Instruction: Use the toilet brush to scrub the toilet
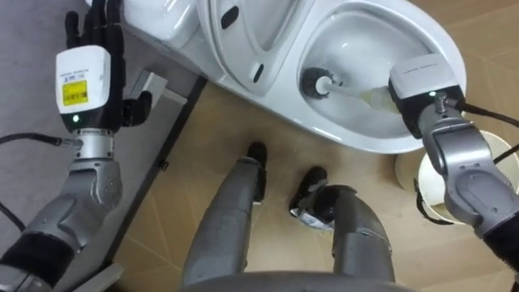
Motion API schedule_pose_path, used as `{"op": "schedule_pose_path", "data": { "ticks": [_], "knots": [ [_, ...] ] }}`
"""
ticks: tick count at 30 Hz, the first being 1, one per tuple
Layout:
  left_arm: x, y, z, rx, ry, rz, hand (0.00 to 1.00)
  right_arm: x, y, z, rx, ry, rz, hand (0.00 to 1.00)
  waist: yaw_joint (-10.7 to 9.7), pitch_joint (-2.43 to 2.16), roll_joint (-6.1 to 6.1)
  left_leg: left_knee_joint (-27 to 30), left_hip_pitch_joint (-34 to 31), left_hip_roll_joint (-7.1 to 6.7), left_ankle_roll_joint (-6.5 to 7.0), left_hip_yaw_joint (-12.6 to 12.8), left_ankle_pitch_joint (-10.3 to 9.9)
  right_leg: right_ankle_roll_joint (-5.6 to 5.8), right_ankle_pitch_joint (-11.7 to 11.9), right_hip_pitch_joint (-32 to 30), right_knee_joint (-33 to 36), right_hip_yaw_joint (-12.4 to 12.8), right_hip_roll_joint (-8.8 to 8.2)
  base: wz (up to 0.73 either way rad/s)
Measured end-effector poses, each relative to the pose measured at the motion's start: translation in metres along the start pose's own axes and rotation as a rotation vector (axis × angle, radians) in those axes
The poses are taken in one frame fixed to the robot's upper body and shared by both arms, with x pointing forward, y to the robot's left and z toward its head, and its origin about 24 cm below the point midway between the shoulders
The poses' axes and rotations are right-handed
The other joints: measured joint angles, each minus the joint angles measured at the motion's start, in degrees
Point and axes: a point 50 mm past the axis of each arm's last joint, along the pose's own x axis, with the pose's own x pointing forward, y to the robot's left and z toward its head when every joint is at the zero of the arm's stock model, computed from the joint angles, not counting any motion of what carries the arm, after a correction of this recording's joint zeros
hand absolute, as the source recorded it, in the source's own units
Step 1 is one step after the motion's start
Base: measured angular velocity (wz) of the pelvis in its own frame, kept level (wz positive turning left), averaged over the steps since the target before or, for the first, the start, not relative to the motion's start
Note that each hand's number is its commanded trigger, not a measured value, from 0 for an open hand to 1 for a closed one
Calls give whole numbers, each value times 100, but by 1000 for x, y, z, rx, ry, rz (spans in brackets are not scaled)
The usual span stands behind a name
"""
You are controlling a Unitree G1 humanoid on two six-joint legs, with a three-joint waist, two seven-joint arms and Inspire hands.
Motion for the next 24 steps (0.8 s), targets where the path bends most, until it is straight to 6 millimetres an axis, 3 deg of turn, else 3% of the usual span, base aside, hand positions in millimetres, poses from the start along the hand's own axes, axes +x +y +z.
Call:
{"op": "schedule_pose_path", "data": {
  "ticks": [1, 3, 5, 8, 11, 14, 20, 24],
  "knots": [
    [5, 1, 2, -6, -14, 14, 0, 4, 1, -3, 12, 1, 3, 100, -6, 6, -3, 1, 8, -7, 8, 20, 4, -3, -6, -3, 32, -5, -29, 0],
    [30, 12, 14, 1, -104, 99, 0, 20, -1, -17, 78, 16, 11, 100, -36, 86, -110, -7, 21, -43, 40, 128, 26, -4, -54, -84, 193, 58, -131, -3],
    [42, 19, 20, 26, -168, 138, 0, 31, -7, -26, 134, 18, 2, 100, -137, 156, -219, -13, 10, -85, 47, 160, 34, -14, -80, -154, 286, 99, -187, 0],
    [41, 18, 14, 83, -183, 121, 0, 45, -17, -32, 169, 18, -29, 100, -323, 238, -363, -77, -32, -127, 41, 177, 100, -11, -91, -243, 333, 129, -227, 8],
    [40, 16, 12, 132, -203, 108, 0, 54, -33, -32, 164, -6, -95, 100, -517, 240, -428, 70, -162, -131, 47, 190, 107, -19, -127, -354, 428, 128, -253, 5],
    [39, 14, 11, 165, -213, 77, 0, 54, -36, -34, 131, -9, -133, 100, -594, 232, -442, 154, -226, -148, 76, 291, 119, 6, -171, -423, 523, 162, -319, 0],
    [40, 12, 11, 191, -217, 21, 0, 53, -41, -17, 64, -64, -152, 100, -591, 218, -462, 192, -179, -133, 80, 338, 117, 28, -127, -407, 532, 245, -303, -7],
    [40, 9, 11, 186, -219, -25, 0, 45, -39, 5, -7, -116, -130, 100, -562, 188, -406, 115, -69, -92, 127, 319, 81, 6, -83, -280, 454, 202, -257, -5]
  ]
}}
